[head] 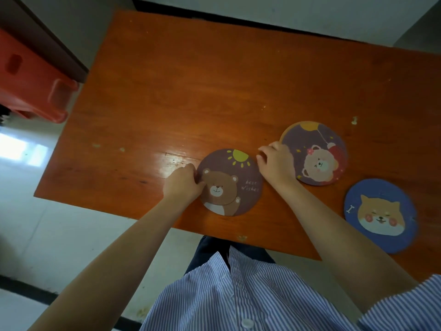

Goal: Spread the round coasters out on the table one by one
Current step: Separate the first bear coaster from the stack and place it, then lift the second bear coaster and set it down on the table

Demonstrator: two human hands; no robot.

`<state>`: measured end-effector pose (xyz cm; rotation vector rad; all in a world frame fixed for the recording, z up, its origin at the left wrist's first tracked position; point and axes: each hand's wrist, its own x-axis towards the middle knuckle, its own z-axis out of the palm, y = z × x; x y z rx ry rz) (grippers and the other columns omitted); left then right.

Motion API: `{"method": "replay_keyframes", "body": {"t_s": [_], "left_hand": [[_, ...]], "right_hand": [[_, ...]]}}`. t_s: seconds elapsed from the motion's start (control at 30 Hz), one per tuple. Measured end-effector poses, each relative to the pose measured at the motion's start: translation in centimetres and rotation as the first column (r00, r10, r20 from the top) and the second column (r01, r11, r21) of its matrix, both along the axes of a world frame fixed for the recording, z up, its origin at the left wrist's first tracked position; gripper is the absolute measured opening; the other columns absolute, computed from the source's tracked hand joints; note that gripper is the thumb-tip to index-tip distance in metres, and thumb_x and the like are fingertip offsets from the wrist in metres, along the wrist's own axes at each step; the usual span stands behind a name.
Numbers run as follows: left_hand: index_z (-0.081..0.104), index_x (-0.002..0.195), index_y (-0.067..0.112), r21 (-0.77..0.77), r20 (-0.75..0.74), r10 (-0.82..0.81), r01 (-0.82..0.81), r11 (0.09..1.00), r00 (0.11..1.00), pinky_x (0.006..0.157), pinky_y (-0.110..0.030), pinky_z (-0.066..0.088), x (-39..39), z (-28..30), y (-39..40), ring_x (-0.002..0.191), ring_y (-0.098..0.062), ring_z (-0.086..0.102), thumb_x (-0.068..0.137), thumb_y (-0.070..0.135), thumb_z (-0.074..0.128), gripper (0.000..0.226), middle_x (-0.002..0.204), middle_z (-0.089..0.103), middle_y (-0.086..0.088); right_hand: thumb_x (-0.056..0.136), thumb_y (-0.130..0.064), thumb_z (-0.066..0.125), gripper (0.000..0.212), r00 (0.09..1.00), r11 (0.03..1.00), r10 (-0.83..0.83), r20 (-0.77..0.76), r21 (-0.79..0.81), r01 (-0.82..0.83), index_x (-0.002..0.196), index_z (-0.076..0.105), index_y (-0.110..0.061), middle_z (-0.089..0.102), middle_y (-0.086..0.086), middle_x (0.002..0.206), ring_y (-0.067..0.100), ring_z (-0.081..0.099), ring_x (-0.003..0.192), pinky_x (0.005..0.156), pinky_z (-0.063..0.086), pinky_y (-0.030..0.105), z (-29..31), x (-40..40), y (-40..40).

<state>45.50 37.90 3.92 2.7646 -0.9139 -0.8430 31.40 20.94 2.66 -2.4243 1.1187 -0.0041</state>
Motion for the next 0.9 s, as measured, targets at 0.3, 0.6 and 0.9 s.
{"method": "replay_keyframes", "body": {"t_s": [0.3,0.6,0.9], "left_hand": [[0.044,0.125,0.012,-0.148,0.169,-0.467,0.49,0.859,0.868,0.104,-0.048,0.032,-3.8,-2.0,-5.3,0.133,-0.031,0.029,0.089,0.035,0.046,0.042,0.142,0.036,-0.014],[0.048,0.114,0.009,0.021,0.2,-0.488,0.494,0.869,0.85,0.095,-0.047,0.04,-4.8,-0.9,-9.0,0.116,-0.034,0.041,0.089,0.037,0.047,0.037,0.122,0.047,-0.017],[0.047,0.072,0.007,-0.16,-0.364,-0.141,0.087,0.983,0.921,0.052,-0.032,0.036,-10.6,0.3,-15.7,0.059,-0.024,0.046,0.09,0.024,0.049,0.025,0.066,0.049,-0.009]], "right_hand": [[0.091,-0.029,0.053,0.056,0.874,0.903,-0.43,-0.228,-0.089,0.421,0.14,0.033,-0.01,0.026,0.019,0.149,0.038,0.021,0.138,0.109,0.026,0.052,0.9,-7.0,-8.0],[0.087,-0.022,0.061,0.042,0.822,0.87,-0.494,-0.284,-0.141,0.473,0.122,0.051,-0.001,0.042,0.022,0.133,0.039,0.04,0.121,0.099,0.039,0.047,1.9,-7.4,-11.8],[0.088,-0.005,0.057,0.017,0.826,0.81,-0.538,-0.169,0.167,0.562,0.1,0.069,-0.004,0.068,0.018,0.111,0.034,0.064,0.096,0.075,0.053,0.037,2.9,-9.7,-14.4]]}}
